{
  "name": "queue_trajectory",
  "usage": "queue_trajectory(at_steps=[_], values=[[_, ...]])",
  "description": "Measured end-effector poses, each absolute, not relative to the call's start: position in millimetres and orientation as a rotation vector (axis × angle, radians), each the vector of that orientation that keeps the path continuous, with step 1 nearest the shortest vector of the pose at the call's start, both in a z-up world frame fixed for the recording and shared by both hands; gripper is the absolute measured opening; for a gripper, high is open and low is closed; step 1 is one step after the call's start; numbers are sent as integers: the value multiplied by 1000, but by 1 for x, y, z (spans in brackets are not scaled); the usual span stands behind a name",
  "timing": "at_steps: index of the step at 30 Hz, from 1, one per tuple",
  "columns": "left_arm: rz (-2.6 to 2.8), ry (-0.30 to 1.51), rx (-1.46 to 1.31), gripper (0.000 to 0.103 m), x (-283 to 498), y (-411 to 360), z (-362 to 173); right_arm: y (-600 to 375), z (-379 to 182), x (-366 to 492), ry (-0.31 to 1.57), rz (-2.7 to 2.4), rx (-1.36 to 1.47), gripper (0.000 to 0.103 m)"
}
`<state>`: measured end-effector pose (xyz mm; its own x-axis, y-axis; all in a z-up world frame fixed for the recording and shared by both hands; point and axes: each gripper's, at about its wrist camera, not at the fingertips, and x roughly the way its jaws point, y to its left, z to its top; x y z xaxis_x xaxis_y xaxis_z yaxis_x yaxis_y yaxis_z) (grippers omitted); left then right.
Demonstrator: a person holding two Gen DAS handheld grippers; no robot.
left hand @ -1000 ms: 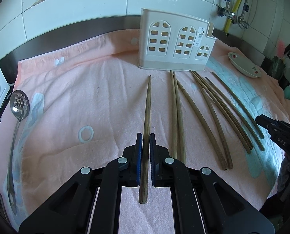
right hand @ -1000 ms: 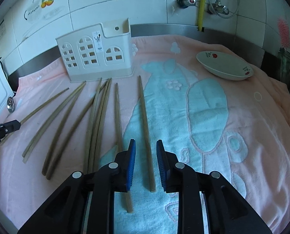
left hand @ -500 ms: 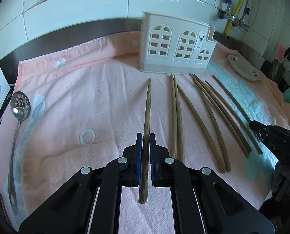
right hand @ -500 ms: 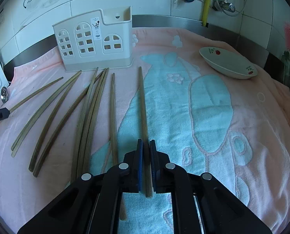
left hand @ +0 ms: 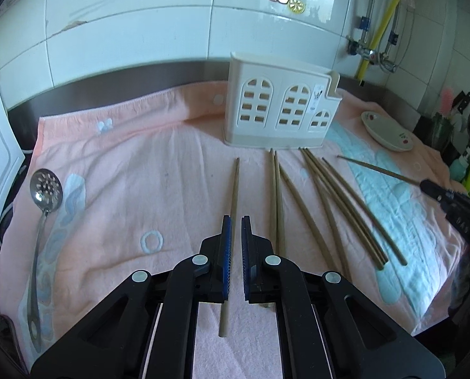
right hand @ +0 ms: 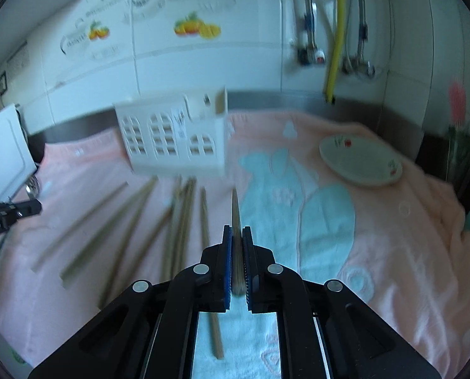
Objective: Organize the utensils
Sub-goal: 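Lift the chopsticks upright with both grippers and carry them over the white holder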
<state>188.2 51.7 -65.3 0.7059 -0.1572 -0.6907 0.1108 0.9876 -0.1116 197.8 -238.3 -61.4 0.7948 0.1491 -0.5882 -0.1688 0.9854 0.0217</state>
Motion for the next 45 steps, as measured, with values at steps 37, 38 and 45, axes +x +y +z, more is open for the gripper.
queue_trajectory(at_steps=[37,38,45], values=[[-174,944,-62,6,193,49,-129,-226,-36,220,559,190,18,6],[-177,941,-67,6,192,49,-127,-226,-36,220,558,190,17,6],[-200,849,-94,6,184,51,-85,-225,-32,222,553,194,11,6]])
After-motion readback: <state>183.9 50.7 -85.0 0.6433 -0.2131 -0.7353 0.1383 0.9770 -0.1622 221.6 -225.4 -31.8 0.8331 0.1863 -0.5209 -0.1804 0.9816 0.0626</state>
